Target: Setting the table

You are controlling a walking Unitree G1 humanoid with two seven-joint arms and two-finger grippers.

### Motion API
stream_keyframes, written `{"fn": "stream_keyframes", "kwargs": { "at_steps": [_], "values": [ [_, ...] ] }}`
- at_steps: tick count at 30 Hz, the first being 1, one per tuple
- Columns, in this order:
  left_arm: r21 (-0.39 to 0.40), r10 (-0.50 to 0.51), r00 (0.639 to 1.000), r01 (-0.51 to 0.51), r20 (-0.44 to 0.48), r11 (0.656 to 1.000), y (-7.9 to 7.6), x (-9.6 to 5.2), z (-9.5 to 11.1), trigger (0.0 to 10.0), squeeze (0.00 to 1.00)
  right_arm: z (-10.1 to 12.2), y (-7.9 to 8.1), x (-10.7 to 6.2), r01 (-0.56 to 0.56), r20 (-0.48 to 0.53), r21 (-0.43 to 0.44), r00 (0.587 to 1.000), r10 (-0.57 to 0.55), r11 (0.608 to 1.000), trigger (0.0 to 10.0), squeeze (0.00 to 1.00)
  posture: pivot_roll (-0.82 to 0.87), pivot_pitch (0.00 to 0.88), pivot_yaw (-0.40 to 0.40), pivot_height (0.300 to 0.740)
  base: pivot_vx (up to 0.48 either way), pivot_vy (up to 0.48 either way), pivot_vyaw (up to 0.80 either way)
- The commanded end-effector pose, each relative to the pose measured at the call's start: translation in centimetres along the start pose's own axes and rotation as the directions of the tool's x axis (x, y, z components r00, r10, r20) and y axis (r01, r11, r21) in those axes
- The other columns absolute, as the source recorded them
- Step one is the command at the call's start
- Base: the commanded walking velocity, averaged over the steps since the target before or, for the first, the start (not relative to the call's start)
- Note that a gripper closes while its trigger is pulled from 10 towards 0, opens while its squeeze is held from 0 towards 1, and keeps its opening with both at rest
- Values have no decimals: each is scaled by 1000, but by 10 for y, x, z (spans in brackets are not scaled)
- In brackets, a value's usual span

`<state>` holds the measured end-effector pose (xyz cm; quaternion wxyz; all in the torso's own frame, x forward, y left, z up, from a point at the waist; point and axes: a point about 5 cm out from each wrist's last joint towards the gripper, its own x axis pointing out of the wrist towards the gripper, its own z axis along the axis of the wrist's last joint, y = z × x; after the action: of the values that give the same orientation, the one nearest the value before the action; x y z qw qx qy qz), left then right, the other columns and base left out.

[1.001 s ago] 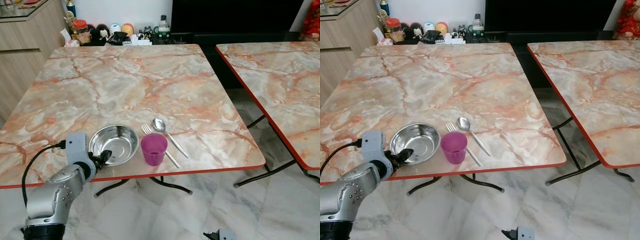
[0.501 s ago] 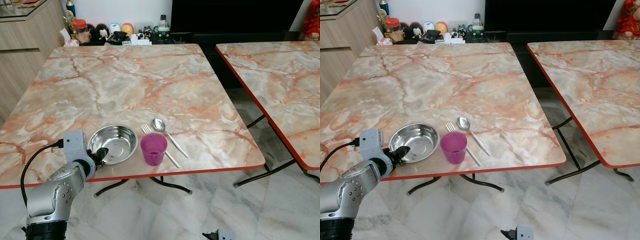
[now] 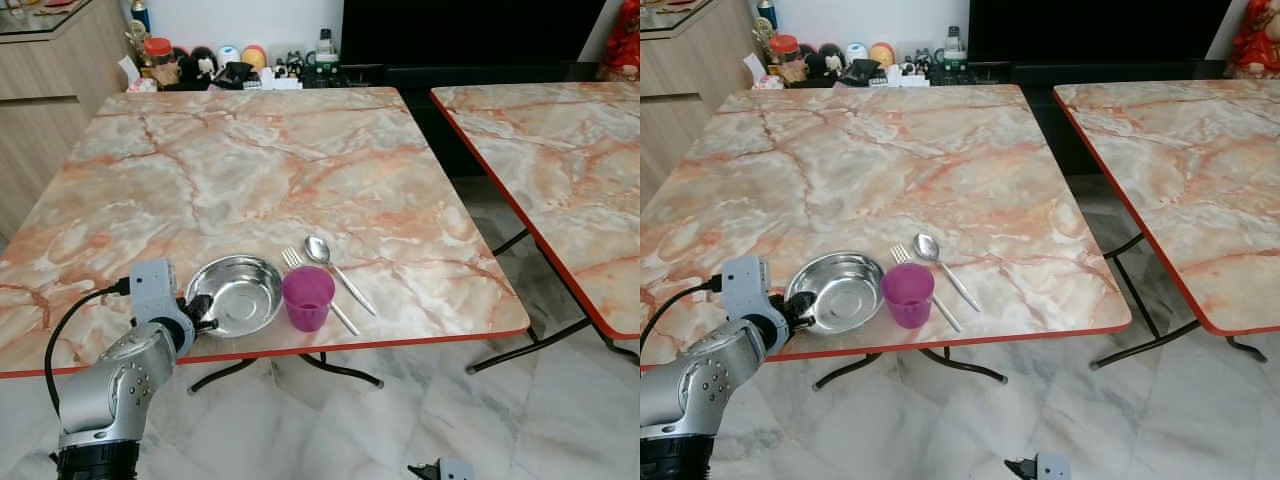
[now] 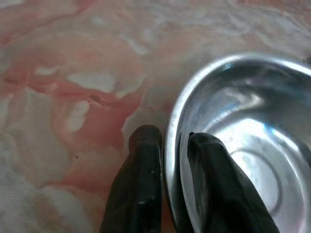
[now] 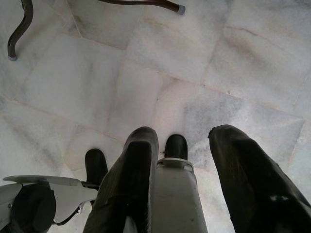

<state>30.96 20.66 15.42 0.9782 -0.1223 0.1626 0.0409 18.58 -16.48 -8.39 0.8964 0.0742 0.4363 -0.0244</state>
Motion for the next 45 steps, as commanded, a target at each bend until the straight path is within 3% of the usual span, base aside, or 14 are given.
{"fn": "stream_keyframes", "kwargs": {
  "at_steps": [1,18,23,24,25,28,29,30,31,32,35,37,39,45],
  "values": [
    [0,13,1000,-13,18,1000,2,-2,2,0,0,-5,-3,-1,10,-31,5,999,-10,1000,10000,0,159,142,-26,740,0,0,0],
    [20,49,997,-50,59,999,7,-3,-1,0,0,-7,-7,-2,19,-37,0,999,-19,1000,10000,0,154,119,-28,740,0,0,0],
    [-175,87,978,-54,188,983,22,-7,5,0,0,-8,-7,-2,19,-41,0,999,-19,1000,10000,0,151,112,-28,740,0,0,0],
    [-260,99,970,-39,222,965,28,-9,6,0,0,-8,-7,-2,20,-42,0,999,-20,1000,10000,0,152,108,-30,740,0,0,0],
    [-260,99,970,-39,222,965,28,-9,6,0,0,-8,-7,-2,20,-42,0,999,-20,1000,10000,0,152,108,-30,740,0,0,0],
    [-452,117,960,10,253,892,37,-12,2,0,0,-9,-8,-2,20,-45,-2,999,-21,1000,10000,0,151,103,-32,740,0,0,0],
    [-519,112,958,43,263,853,38,-14,0,1176,0,-10,-8,-3,21,-47,-3,999,-21,1000,10000,0,151,101,-33,740,0,0,0],
    [-580,105,955,78,276,811,38,-15,-2,1176,0,-11,-8,-3,21,-48,-3,999,-21,1000,10000,0,151,100,-34,740,0,0,0],
    [-604,101,955,93,280,792,38,-15,-3,8314,0,-11,-8,-3,21,-49,-3,999,-21,1000,10000,0,151,100,-35,740,0,0,0],
    [-633,83,952,130,295,763,36,-17,-6,10000,0,-12,-9,-3,20,-50,-4,999,-21,1000,10000,0,150,101,-38,740,0,0,0],
    [-648,66,946,164,316,744,34,-18,-7,10000,0,-12,-9,-3,20,-50,-4,999,-20,1000,10000,0,150,101,-38,740,0,0,0],
    [-641,61,944,171,324,748,34,-19,-7,10000,0,-12,-9,-3,21,-49,-2,999,-21,1000,10000,0,147,108,-41,740,0,0,0],
    [-591,40,939,182,343,786,35,-22,-7,10000,0,-12,-10,-3,23,-48,-1,999,-23,1000,10000,0,144,119,-46,740,0,0,0],
    [-586,59,923,192,381,787,40,-26,-1,10000,0,-12,-12,-4,27,-48,1,998,-27,1000,10000,0,148,130,-51,740,0,0,0]
  ]
}}
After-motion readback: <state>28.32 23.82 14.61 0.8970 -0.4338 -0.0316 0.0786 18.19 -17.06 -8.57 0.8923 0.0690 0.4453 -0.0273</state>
